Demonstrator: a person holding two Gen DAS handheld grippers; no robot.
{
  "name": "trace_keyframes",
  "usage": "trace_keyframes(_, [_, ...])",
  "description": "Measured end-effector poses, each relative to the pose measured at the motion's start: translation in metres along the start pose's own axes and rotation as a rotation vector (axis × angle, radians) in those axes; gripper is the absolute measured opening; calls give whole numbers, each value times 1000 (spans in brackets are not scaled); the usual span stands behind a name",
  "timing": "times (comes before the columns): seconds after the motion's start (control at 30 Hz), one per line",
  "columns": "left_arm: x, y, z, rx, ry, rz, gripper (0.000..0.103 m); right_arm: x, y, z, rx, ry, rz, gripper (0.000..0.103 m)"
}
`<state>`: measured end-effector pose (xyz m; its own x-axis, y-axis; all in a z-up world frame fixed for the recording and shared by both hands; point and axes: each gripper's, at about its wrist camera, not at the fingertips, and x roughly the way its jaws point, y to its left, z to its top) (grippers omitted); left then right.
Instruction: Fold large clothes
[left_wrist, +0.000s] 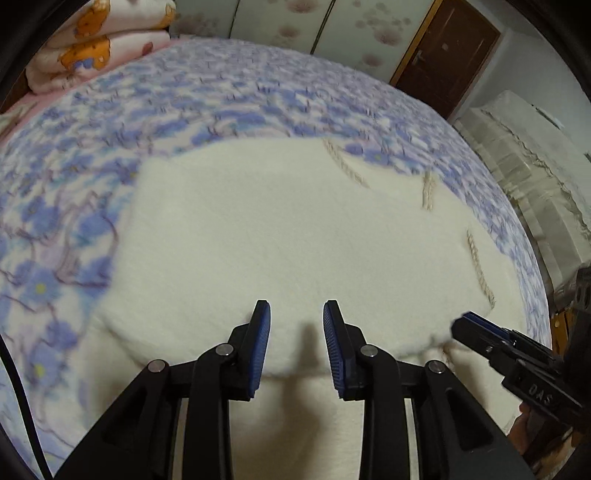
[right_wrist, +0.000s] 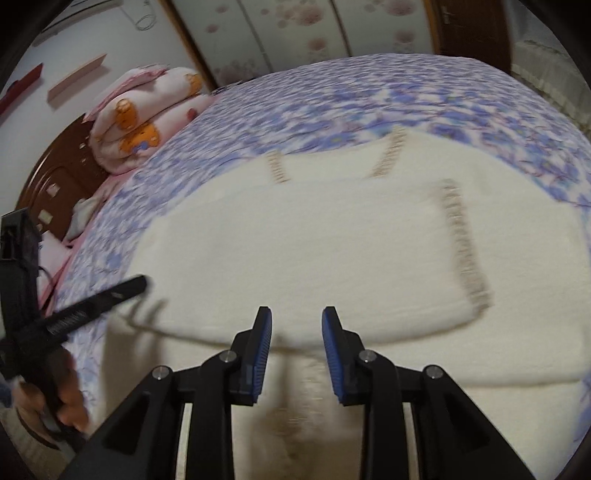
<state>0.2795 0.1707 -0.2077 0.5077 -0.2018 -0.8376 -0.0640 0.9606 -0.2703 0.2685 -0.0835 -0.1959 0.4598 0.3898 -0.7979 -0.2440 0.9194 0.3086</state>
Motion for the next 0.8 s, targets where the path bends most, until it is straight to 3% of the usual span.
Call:
trace_keyframes(0.1, [17, 8, -7, -5, 0, 42, 26, 20, 9, -1, -33, 30, -18, 28])
trace_keyframes(0.2, [18, 25, -5, 2, -29, 132, 8, 21, 0, 2, -86, 12, -60, 22])
trace_keyframes(0.23, [17, 33, -3, -10, -30, 146, 4, 17, -6, 3, -106, -7, -121, 21])
trace_keyframes(0.3, [17, 50, -1, -27, -25, 132, 1, 11, -27, 5, -135, -43, -329, 21])
trace_keyframes(0.37, [17, 58, 0, -14, -19, 125, 1, 9, -62, 5, -101, -40, -425, 20])
trace_keyframes(0.43, [18, 59, -1, 13, -22, 137, 1, -1, -91, 4, -28, -51, -309, 15])
trace_keyframes(0.47, [19, 57, -1, 24, -24, 153, 1, -4, -96, 5, -11, -46, -298, 10])
trace_keyframes(0.63, [22, 59, 1, -11, -17, 167, 1, -2, -82, 4, -59, -36, -384, 10])
trace_keyframes(0.8, [21, 55, 4, -10, 8, 173, 1, -4, -81, 4, -15, -46, -367, 12])
